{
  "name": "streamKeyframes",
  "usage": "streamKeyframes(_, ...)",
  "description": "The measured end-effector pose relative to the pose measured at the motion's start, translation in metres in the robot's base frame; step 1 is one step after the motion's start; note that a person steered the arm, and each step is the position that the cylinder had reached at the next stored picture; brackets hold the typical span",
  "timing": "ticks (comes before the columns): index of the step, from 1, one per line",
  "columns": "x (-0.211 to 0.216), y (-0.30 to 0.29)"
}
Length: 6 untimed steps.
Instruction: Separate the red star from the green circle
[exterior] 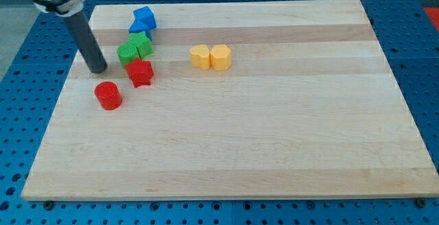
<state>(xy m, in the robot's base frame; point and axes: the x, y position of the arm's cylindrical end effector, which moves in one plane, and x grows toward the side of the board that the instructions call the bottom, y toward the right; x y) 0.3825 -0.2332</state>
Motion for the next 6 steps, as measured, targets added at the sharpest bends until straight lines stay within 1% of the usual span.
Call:
streamKeyframes(1,-0.006,0.025)
streamKeyframes(3,-0.008,0.029)
streamKeyframes(4,-0.008,0.041)
streamKeyframes(6,-0.005,0.032)
